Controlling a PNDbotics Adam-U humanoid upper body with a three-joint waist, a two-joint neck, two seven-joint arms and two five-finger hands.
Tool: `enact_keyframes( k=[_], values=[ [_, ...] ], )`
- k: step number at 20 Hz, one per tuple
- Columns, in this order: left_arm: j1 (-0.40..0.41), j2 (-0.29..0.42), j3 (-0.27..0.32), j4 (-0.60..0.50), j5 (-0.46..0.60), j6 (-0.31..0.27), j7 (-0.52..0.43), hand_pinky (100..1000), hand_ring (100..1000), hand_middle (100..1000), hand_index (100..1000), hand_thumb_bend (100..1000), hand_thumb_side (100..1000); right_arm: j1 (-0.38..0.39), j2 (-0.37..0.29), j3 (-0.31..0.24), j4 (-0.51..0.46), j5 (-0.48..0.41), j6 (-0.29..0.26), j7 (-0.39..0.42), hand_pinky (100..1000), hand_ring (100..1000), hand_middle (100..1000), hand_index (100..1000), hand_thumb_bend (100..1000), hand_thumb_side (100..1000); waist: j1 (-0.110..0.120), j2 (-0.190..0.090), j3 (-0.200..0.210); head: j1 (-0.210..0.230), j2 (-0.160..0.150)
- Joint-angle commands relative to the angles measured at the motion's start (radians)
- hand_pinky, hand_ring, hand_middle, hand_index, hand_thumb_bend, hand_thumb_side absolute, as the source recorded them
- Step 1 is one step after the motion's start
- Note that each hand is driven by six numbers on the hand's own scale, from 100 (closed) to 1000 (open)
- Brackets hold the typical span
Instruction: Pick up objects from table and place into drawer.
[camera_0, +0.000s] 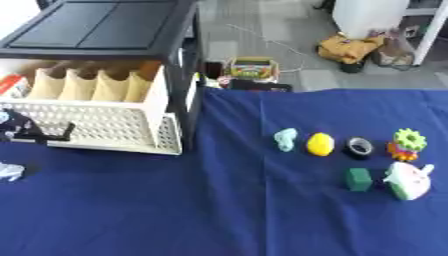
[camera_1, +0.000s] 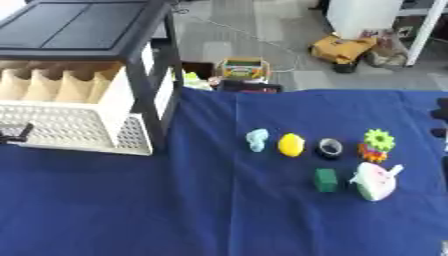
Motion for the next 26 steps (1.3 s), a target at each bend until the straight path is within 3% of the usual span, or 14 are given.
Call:
enact_keyframes(
  k=[1, 26],
  values=[
    [0.0, 0.051, 0.017, -0.014, 0.002, 0.002, 0.0, 100, 100, 100, 809, 306, 569, -0.009, -0.013, -0.008, -0.015, -0.005, -0.003, 0.0, 631, 740, 594, 734, 100, 952, 0.0, -0.02, 0.002, 0.003, -0.013],
    [0.042, 0.08, 0.026, -0.063, 0.013, -0.002, 0.0, 100, 100, 100, 785, 307, 570, -0.012, -0.011, -0.008, -0.015, -0.008, -0.004, 0.0, 631, 742, 595, 736, 100, 952, -0.002, -0.026, 0.002, 0.007, -0.013]
  ],
)
